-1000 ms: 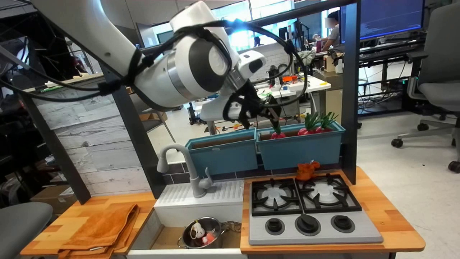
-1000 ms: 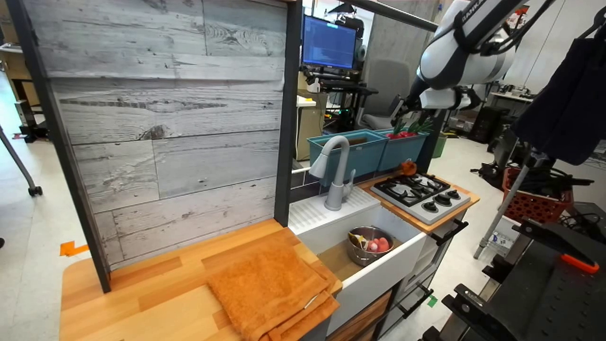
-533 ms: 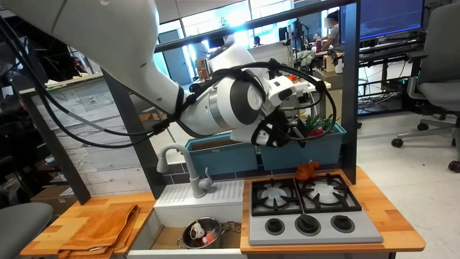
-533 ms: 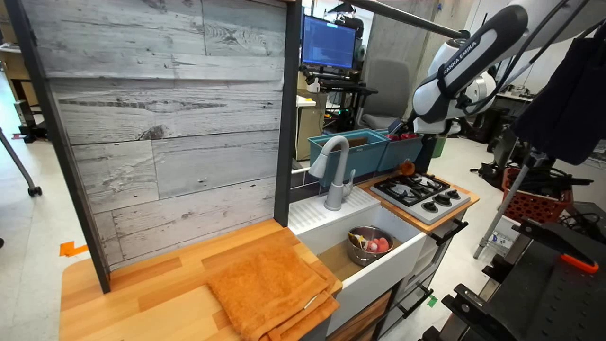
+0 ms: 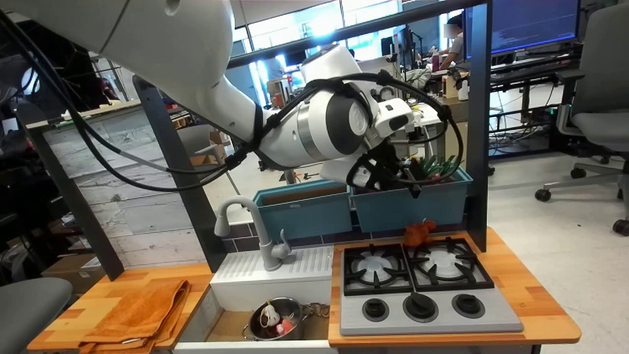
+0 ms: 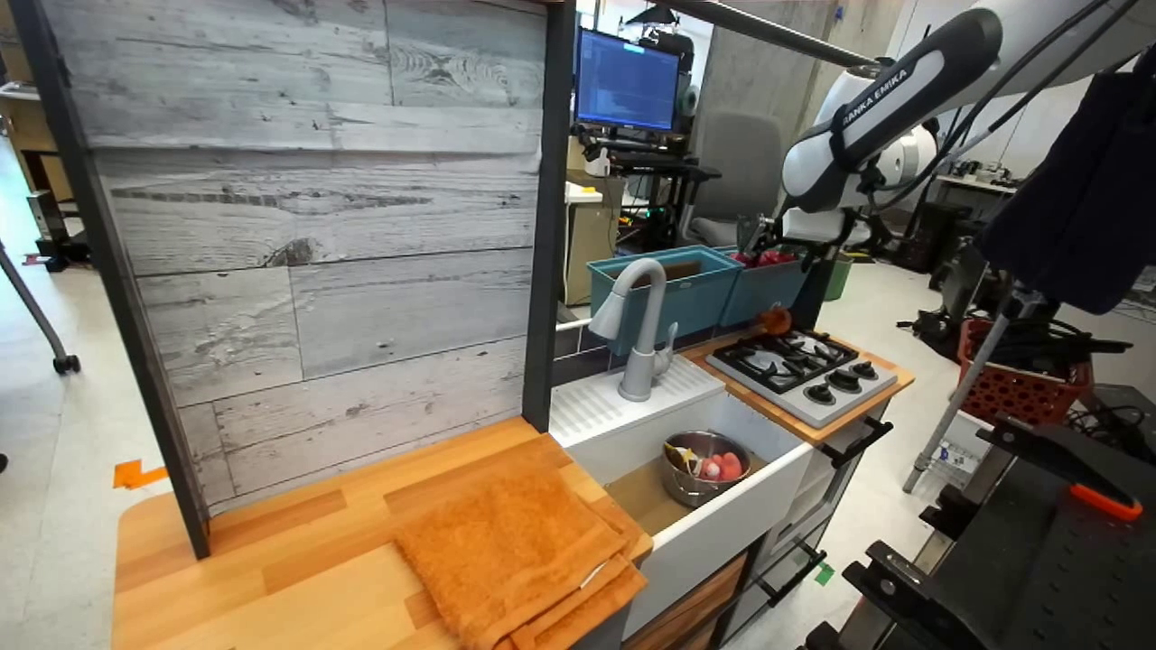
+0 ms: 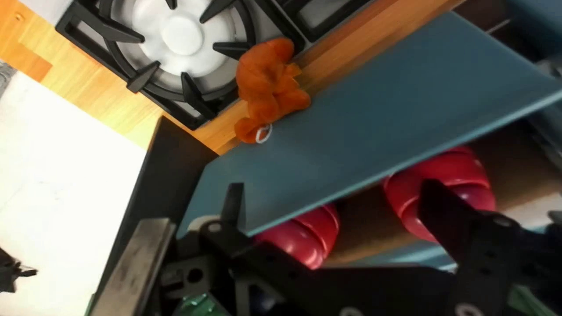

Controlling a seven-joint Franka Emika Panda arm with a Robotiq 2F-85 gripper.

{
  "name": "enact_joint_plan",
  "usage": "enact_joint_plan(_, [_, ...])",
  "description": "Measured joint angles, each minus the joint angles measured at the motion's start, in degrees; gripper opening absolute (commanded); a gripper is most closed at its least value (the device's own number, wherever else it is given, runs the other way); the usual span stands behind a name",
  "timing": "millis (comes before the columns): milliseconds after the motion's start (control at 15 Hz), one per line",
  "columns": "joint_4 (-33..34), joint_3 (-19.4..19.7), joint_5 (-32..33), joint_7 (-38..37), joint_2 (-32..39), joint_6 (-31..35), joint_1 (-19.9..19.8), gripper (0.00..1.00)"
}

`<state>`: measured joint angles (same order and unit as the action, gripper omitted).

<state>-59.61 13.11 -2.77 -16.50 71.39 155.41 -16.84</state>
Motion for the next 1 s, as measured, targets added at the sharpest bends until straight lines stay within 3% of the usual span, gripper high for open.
enact_joint_plan(267, [-3.2, -7.2, -0.2, 7.2, -6.6, 1.6, -2.9, 1.00])
enact_joint_plan(400, [-6.9, -8.8, 0.0, 10.3, -10.8, 0.7, -3.8, 1.00])
enact_joint_plan(533, [-11.0, -6.5, 2.0, 10.6, -14.3, -1.8, -3.2, 1.00])
enact_joint_plan(800, [-20.0, 2.6, 9.0, 8.7, -17.5, -2.6, 0.7, 1.00])
enact_joint_plan(1000, [-25.0, 5.4, 11.6, 9.0, -19.2, -3.3, 2.6, 1.00])
